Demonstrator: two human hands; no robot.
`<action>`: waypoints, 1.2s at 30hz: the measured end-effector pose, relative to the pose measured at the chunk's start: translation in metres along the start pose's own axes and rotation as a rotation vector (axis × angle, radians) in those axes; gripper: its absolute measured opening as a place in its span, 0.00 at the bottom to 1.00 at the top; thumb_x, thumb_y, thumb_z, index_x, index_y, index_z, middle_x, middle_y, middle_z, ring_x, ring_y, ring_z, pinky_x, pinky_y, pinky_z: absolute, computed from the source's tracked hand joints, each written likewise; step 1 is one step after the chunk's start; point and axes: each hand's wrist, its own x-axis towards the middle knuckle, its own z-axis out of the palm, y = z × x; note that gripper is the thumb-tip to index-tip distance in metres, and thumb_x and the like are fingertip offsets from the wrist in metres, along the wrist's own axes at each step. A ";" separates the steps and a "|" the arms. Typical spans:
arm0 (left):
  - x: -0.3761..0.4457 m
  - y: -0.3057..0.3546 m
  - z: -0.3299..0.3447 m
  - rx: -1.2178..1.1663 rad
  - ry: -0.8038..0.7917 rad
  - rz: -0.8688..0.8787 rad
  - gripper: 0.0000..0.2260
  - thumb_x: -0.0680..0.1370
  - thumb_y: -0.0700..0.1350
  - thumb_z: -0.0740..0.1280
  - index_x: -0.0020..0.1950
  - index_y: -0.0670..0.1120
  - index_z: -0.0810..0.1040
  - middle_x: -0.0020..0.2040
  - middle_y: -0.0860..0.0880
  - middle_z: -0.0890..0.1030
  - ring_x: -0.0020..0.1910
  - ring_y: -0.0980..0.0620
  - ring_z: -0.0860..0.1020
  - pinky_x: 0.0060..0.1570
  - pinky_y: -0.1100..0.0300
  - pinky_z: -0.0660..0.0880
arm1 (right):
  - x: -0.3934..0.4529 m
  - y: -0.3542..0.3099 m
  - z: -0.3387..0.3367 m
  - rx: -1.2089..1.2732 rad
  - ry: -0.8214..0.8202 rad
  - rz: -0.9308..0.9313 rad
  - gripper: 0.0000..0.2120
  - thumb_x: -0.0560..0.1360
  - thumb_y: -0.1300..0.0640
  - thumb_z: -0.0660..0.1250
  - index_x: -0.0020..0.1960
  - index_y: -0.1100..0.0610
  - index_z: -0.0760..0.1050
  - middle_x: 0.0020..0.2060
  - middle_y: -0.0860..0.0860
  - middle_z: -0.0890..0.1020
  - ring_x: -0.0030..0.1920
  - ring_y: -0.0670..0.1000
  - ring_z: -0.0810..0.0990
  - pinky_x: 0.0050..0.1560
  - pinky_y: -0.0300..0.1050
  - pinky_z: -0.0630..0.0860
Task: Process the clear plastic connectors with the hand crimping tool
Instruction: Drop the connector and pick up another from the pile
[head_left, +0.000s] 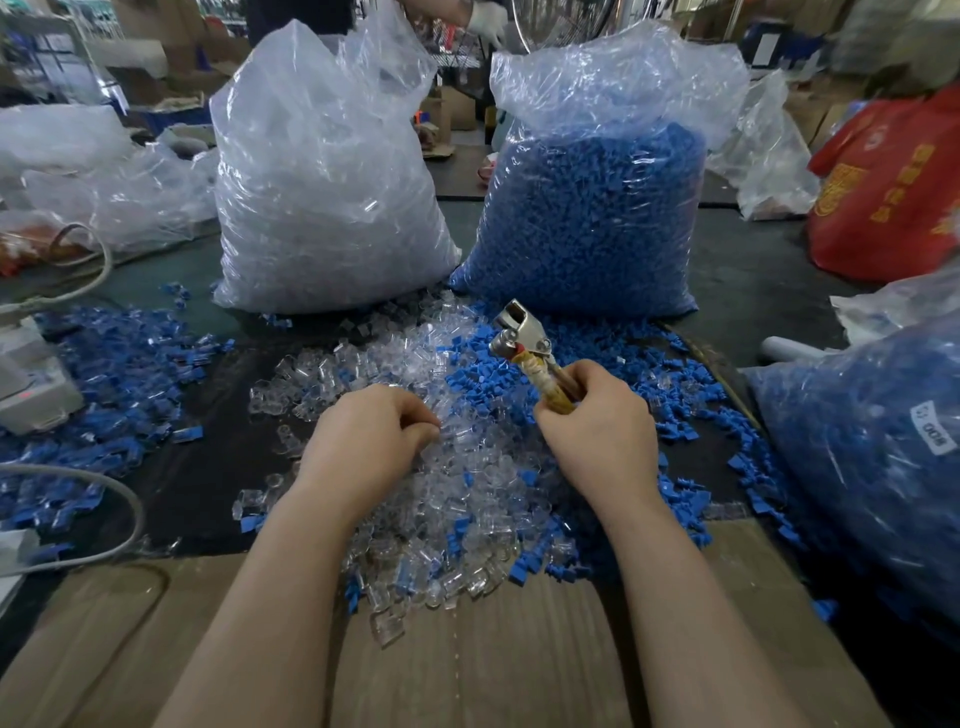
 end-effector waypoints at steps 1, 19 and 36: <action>0.000 -0.001 0.000 -0.004 -0.019 0.004 0.02 0.77 0.50 0.71 0.45 0.57 0.83 0.40 0.59 0.82 0.40 0.61 0.80 0.47 0.58 0.80 | 0.000 0.000 0.000 0.011 0.003 -0.004 0.07 0.72 0.48 0.69 0.41 0.47 0.71 0.32 0.42 0.75 0.33 0.42 0.72 0.29 0.40 0.61; -0.002 0.004 0.003 -0.156 -0.006 0.013 0.06 0.78 0.47 0.70 0.44 0.56 0.76 0.39 0.57 0.80 0.39 0.61 0.78 0.36 0.65 0.71 | 0.002 0.003 0.003 0.159 -0.036 -0.043 0.06 0.75 0.53 0.68 0.41 0.46 0.73 0.34 0.44 0.78 0.35 0.46 0.75 0.32 0.44 0.66; -0.008 0.024 -0.006 -0.862 -0.019 -0.005 0.14 0.74 0.33 0.72 0.50 0.52 0.85 0.44 0.54 0.86 0.46 0.58 0.83 0.39 0.75 0.74 | -0.002 0.002 0.002 0.533 -0.018 -0.105 0.03 0.76 0.56 0.69 0.44 0.52 0.79 0.28 0.44 0.75 0.27 0.42 0.68 0.29 0.39 0.67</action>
